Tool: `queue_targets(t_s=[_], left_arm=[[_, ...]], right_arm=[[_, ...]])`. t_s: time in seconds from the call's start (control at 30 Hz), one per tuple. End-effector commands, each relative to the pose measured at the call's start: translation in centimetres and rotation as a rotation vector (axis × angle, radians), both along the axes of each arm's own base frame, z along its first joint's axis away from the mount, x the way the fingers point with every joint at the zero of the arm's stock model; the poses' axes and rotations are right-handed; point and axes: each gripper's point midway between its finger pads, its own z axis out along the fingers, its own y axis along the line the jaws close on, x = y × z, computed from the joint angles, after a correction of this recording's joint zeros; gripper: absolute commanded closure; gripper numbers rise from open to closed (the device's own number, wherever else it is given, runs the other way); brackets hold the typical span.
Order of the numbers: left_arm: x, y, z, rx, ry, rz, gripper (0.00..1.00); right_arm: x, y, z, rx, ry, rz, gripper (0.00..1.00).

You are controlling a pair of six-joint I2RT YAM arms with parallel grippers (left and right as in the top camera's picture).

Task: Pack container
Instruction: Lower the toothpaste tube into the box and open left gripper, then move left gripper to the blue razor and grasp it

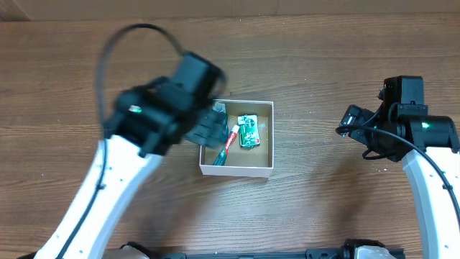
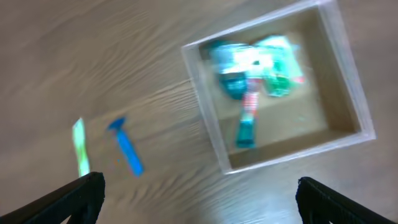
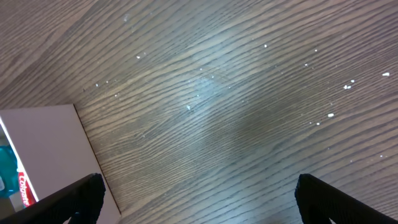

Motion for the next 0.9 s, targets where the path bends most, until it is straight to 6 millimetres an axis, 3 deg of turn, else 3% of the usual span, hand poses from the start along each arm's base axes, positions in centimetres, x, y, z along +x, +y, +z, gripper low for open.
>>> queue_targets(t_s=[0.0,0.07,0.23,0.33,0.5,0.67,0.87], left_arm=[[1.8,7.0,-0.9,-0.017,0.01,0.401,0.0],[2.1,10.1,-3.8,-0.033,0.07,0.521,0.0],[2.7,15.2,-12.3,-0.086,0.19,0.637,0.0],[2.6,17.1,-16.6,-0.101,0.266,0.696,0.0],[2.8,17.3,-22.5,-0.091,0.419,0.715,0.0],[3.4,15.6,-26.9,-0.164,0.522,0.674,0.0],[3.4,15.7,-29.1,-0.15,0.556,0.677,0.0]], right_arm=[[0.1,-0.1,0.4,-0.003,-0.021,0.005,0.0],[0.2,-0.1,0.4,-0.003,-0.024,0.005,0.0],[0.2,0.0,0.4,-0.002,-0.023,0.004,0.0],[0.2,0.0,0.4,-0.002,-0.022,0.004,0.0],[0.2,0.0,0.4,-0.002,-0.022,0.005,0.0],[0.1,0.0,0.4,-0.002,-0.021,0.005,0.0],[0.1,0.0,0.4,-0.002,-0.019,0.005,0.0]])
